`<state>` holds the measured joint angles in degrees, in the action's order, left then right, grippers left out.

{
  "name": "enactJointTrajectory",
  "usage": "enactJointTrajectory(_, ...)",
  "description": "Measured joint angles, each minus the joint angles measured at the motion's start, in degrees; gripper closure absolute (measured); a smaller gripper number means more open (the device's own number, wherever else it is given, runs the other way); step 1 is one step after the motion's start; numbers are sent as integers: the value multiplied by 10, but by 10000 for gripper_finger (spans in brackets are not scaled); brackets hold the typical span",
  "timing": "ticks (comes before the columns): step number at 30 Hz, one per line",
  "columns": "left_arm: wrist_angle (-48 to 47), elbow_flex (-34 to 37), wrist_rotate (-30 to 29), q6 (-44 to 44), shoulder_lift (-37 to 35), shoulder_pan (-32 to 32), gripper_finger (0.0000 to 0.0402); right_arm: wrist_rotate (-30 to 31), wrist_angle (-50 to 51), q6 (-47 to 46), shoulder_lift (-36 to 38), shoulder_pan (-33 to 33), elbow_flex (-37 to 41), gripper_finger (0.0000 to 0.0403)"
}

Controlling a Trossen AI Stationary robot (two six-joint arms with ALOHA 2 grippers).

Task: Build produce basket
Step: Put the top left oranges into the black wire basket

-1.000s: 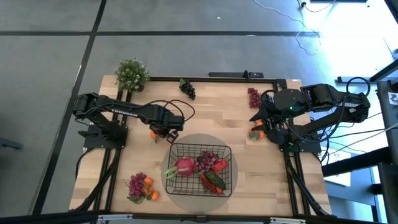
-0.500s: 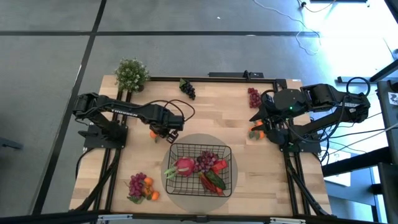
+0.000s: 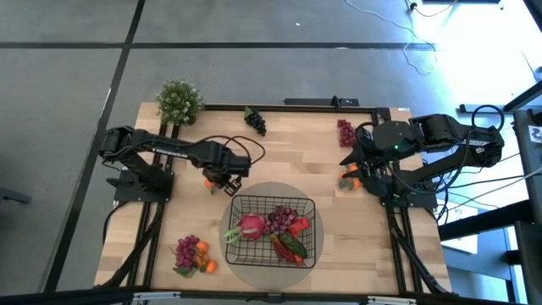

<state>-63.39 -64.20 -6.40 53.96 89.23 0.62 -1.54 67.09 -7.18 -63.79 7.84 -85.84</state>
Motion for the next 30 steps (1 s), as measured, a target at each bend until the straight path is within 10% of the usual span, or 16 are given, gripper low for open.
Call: enactJointTrajectory(30, 17, -1, 5, 89, 36, 5, 324, 0, 0, 2, 0, 0, 0, 249)
